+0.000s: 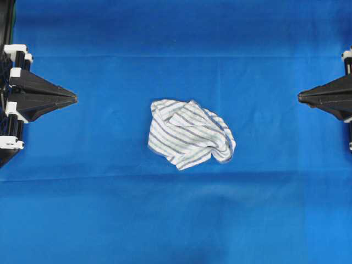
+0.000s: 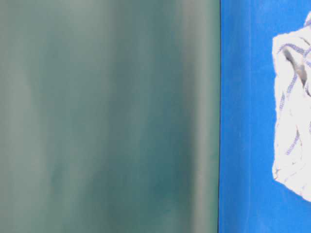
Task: Lift the towel with both arms.
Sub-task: 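Move both grippers inward toward opposite sides of the striped towel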
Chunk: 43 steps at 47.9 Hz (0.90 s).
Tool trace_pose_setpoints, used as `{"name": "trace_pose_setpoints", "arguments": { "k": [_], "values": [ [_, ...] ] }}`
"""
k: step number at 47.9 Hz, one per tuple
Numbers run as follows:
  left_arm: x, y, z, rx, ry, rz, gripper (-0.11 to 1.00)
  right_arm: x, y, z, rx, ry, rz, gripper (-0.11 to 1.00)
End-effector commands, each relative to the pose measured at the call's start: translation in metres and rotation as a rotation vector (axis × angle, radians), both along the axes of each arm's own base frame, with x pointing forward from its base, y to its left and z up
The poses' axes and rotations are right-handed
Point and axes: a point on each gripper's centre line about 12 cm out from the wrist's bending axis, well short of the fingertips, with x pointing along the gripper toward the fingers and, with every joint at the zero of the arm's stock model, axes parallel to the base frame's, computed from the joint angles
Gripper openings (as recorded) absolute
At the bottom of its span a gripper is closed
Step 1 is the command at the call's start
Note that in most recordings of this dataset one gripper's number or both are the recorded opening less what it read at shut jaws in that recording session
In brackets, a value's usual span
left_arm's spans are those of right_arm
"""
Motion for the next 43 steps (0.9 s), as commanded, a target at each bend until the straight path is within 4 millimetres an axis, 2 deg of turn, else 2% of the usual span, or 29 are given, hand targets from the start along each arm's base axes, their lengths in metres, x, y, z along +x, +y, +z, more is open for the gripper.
{"name": "trace_pose_setpoints", "arguments": {
  "k": [1,9,19,34,36,38,43],
  "values": [
    [0.004,-0.008,0.005,-0.02,-0.013,-0.042,0.0,0.002,0.003,0.006,0.006,-0.014,0.015,0.0],
    [0.013,-0.018,-0.004,-0.011,0.013,-0.085,0.0,0.012,0.012,0.004,0.006,0.078,0.055,0.0],
    [0.035,-0.025,-0.022,-0.008,0.07,-0.104,0.0,0.031,0.023,-0.011,0.003,0.217,0.099,0.0],
    [0.07,-0.029,-0.061,0.004,0.243,-0.103,0.02,0.071,0.032,-0.062,0.066,0.452,0.1,0.02],
    [0.074,-0.029,-0.068,0.005,0.269,-0.103,0.05,0.077,0.035,-0.069,0.075,0.49,0.105,0.08],
    [0.078,-0.03,-0.074,0.007,0.295,-0.104,0.12,0.084,0.039,-0.076,0.076,0.532,0.114,0.21],
    [0.09,-0.034,-0.091,0.013,0.377,-0.111,0.36,0.101,0.047,-0.097,0.074,0.653,0.119,0.51]
  ]
}}
